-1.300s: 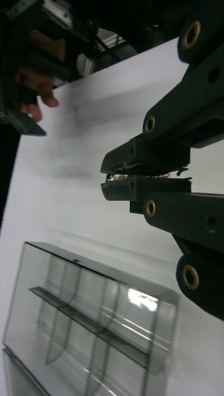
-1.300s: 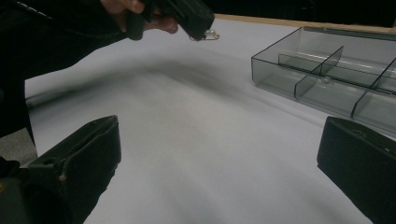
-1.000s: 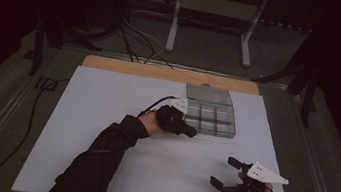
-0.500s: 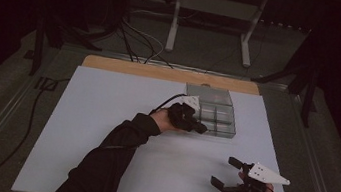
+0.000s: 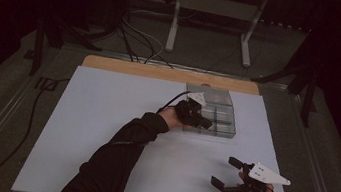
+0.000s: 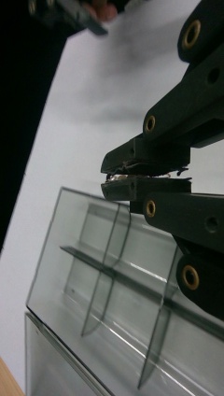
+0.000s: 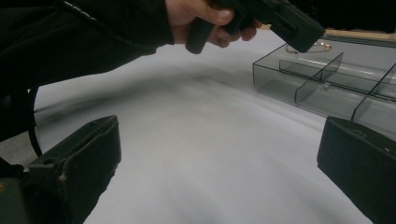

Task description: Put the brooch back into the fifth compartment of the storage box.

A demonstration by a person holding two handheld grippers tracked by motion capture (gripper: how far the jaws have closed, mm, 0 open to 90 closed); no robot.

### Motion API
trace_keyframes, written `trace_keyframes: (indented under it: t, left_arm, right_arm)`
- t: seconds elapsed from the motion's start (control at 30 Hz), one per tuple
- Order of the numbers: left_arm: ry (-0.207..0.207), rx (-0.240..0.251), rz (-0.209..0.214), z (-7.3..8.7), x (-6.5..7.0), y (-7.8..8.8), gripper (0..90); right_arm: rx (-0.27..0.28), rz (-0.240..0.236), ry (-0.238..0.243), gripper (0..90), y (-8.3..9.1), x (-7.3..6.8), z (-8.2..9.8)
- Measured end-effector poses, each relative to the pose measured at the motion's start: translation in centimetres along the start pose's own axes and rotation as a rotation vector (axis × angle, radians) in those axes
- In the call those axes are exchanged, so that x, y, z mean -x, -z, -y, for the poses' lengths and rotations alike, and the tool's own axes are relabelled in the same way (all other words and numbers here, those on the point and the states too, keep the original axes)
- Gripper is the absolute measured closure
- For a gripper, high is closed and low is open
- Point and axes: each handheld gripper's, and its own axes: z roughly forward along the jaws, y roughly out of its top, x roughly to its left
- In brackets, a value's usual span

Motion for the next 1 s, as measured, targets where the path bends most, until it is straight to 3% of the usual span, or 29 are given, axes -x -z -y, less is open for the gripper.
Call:
trace_keyframes:
  t: [0.2,0.37,0.6,0.7,0.73,0.83,0.9,0.97,1.0]
  left_arm:
    - [0.031,0.003,-0.015,-0.1,-0.9,-0.5,87.6]
    - [0.059,0.035,-0.045,-0.2,-1.5,-1.0,87.5]
    - [0.053,0.007,-0.065,0.0,-1.9,-2.1,87.4]
    - [0.062,0.014,-0.076,0.1,-2.0,-2.1,76.2]
    - [0.064,0.013,-0.074,0.1,-2.0,-2.0,76.2]
    - [0.061,0.008,-0.066,0.1,-1.9,-1.9,61.5]
    - [0.061,0.009,-0.055,-0.1,-1.7,-1.7,59.5]
    - [0.052,0.010,-0.047,-0.2,-1.5,-1.4,49.2]
    - [0.052,0.019,-0.045,-0.2,-1.3,-1.3,49.2]
  right_arm:
    - [0.001,0.000,-0.001,0.0,0.0,0.0,0.0]
    - [0.002,0.001,0.000,0.0,0.0,0.0,0.0]
    - [0.002,-0.001,0.002,0.0,0.1,0.1,0.0]
    - [0.002,-0.001,0.002,0.0,0.1,0.0,0.0]
    - [0.002,-0.001,0.002,0.0,0.1,0.0,0.0]
    - [0.002,-0.001,0.002,0.0,0.1,0.1,0.0]
    - [0.002,-0.001,0.002,0.0,0.1,0.0,0.0]
    - [0.003,-0.001,0.002,0.0,0.1,0.1,0.0]
    - [0.003,-0.001,0.002,0.0,0.1,0.1,0.0]
